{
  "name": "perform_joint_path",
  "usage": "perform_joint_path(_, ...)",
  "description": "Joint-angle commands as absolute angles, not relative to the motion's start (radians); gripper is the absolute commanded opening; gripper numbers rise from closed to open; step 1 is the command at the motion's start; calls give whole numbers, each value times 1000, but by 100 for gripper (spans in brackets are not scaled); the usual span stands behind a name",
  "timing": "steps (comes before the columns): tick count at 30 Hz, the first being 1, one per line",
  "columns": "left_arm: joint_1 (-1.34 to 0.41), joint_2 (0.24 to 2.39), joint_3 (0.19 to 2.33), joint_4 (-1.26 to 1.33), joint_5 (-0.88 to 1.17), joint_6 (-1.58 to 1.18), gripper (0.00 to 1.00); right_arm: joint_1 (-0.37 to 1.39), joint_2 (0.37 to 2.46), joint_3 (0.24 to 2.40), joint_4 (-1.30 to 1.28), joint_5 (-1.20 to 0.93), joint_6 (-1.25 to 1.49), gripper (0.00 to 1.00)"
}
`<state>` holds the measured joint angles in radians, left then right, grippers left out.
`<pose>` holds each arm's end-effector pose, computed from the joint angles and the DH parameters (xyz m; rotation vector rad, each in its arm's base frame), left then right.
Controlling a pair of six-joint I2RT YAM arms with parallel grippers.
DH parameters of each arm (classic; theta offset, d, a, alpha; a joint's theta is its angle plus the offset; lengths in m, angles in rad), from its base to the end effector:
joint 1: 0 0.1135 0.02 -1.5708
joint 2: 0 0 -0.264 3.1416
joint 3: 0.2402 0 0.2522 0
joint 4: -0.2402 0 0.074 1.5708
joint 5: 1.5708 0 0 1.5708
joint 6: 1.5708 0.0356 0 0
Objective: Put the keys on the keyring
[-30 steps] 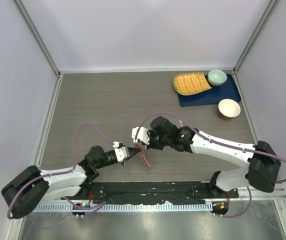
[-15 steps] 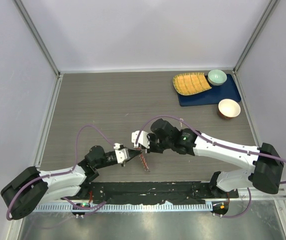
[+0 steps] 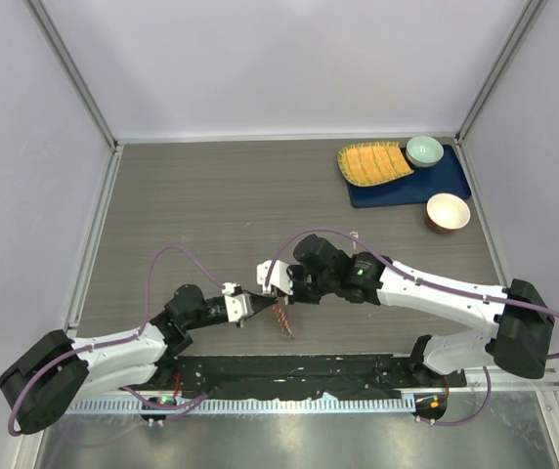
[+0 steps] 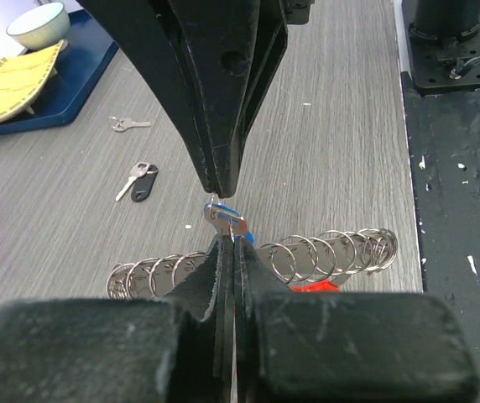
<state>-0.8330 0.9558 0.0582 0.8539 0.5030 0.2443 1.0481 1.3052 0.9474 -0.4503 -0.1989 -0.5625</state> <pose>0.1033 -0.1391 0.1704 1.1799 1.1932 -0.8532 0.1319 0.2430 0.2599 -1.8023 1.5984 0.4652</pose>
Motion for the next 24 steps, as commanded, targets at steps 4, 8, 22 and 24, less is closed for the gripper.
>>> perform_joint_path(4,-833,934,100,896,543,261,1,1061,1293,986,-457,-250,-558,1)
perform_joint_path(8,-833,933,101,891,546,261,2,1065,1284,992,-466,-261,-558,1)
perform_joint_path(22,-833,917,107,865,571,268,2,1066,1256,1005,-486,-264,-560,1)
perform_joint_path(24,-834,917,107,865,575,267,2,1066,1261,1006,-485,-262,-561,1)
